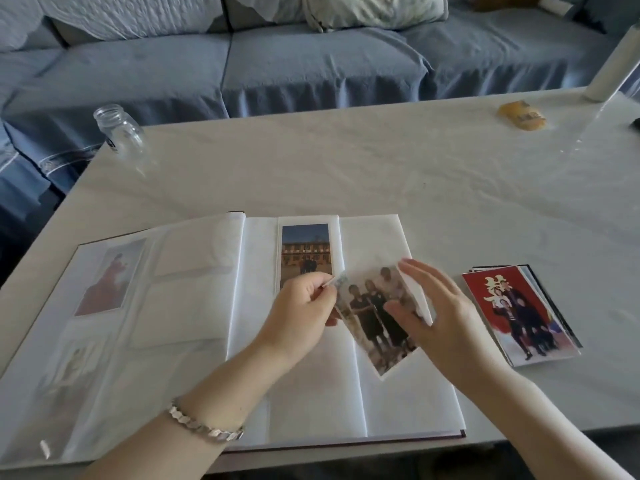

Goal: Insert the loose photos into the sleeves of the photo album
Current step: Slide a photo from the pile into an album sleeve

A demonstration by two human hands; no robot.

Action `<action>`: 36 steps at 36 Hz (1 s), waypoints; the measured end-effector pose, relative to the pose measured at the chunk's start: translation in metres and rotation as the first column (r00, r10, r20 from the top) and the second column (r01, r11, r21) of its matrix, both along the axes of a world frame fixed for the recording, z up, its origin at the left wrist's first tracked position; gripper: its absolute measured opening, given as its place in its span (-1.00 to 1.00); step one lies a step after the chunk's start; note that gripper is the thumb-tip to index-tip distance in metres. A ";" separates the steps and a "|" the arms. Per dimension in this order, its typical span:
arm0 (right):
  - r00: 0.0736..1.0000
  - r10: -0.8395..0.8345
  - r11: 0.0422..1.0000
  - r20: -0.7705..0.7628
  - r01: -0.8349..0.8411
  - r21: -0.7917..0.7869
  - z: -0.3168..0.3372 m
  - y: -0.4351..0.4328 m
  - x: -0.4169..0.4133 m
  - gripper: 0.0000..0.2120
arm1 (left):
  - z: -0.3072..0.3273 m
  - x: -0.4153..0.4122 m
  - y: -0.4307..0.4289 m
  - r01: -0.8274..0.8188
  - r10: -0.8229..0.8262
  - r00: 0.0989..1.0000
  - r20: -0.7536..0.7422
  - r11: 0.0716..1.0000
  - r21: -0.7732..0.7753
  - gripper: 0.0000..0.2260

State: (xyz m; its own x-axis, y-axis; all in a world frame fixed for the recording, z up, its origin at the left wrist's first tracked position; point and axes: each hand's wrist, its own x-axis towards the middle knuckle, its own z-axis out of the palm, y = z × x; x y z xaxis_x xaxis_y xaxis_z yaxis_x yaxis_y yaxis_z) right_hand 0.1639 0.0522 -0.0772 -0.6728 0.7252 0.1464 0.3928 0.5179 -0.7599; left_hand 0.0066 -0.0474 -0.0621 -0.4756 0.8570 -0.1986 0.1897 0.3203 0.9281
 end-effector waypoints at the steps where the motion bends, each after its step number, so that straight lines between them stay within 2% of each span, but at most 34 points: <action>1: 0.999 -0.051 0.994 0.014 0.053 -0.092 0.001 0.001 0.000 -0.49 | 0.000 -0.003 -0.002 0.022 -0.022 0.999 -0.033 1.000 0.001 -0.77; 3: 0.996 -0.082 0.959 0.021 0.085 -0.271 0.002 0.005 -0.001 -0.56 | 0.000 -0.009 -0.004 0.058 -0.058 0.996 -0.068 0.998 0.002 -0.77; 7: 1.000 0.028 0.897 0.001 -0.025 -0.442 0.007 0.005 -0.003 -0.91 | -0.004 -0.012 -0.008 0.077 -0.078 0.991 -0.105 0.997 -0.012 -0.81; 11: 0.999 0.053 0.858 -0.006 -0.049 -0.511 0.006 0.002 -0.001 -0.87 | -0.013 -0.008 -0.013 0.056 -0.060 0.987 -0.151 0.998 -0.033 -0.85; 14: 0.995 -0.089 0.849 -0.038 0.056 -0.526 0.001 0.003 0.005 -0.91 | -0.020 0.001 -0.021 0.018 -0.056 0.949 -0.310 0.992 -0.125 -0.58; 16: 0.980 -0.194 0.867 -0.035 0.155 -0.475 -0.003 0.005 0.010 -0.94 | -0.026 0.009 -0.025 0.048 -0.153 0.899 -0.412 0.966 -0.252 -0.33; 18: 0.962 -0.270 0.868 -0.047 0.222 -0.443 -0.007 0.007 0.015 -0.94 | -0.037 0.015 -0.029 0.075 -0.322 0.790 -0.522 0.895 -0.439 -0.15; 20: 0.949 -0.308 0.868 -0.059 0.255 -0.426 -0.009 0.007 0.019 -0.92 | -0.049 0.017 -0.034 0.055 -0.433 0.682 -0.590 0.834 -0.549 -0.12; 22: 0.947 -0.315 0.873 -0.064 0.262 -0.410 -0.010 0.006 0.022 -0.94 | -0.056 0.018 -0.037 0.036 -0.462 0.634 -0.620 0.819 -0.573 -0.17; 30: 0.936 -0.335 0.872 -0.107 0.266 -0.411 -0.007 -0.006 0.026 -0.94 | -0.065 0.020 -0.042 0.039 -0.394 0.611 -0.686 0.881 -0.471 -0.31; 34: 0.932 -0.337 0.876 -0.134 0.259 -0.407 -0.006 -0.012 0.022 -0.91 | -0.071 0.017 -0.048 0.039 -0.213 0.697 -0.685 0.965 -0.260 -0.27; 36: 0.923 -0.356 0.871 -0.142 0.273 -0.408 -0.007 -0.015 0.020 -0.88 | -0.071 0.017 -0.050 0.036 -0.142 0.744 -0.653 0.984 -0.173 -0.32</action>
State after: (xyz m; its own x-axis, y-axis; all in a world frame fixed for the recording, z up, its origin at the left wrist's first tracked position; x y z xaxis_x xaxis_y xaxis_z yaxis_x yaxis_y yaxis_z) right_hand 0.1839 0.0373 -0.0844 -0.3836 0.9210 -0.0679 0.2996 0.0546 -0.9525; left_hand 0.0233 -0.0972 -0.1329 -0.4552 0.8903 0.0154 0.7719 0.3859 0.5052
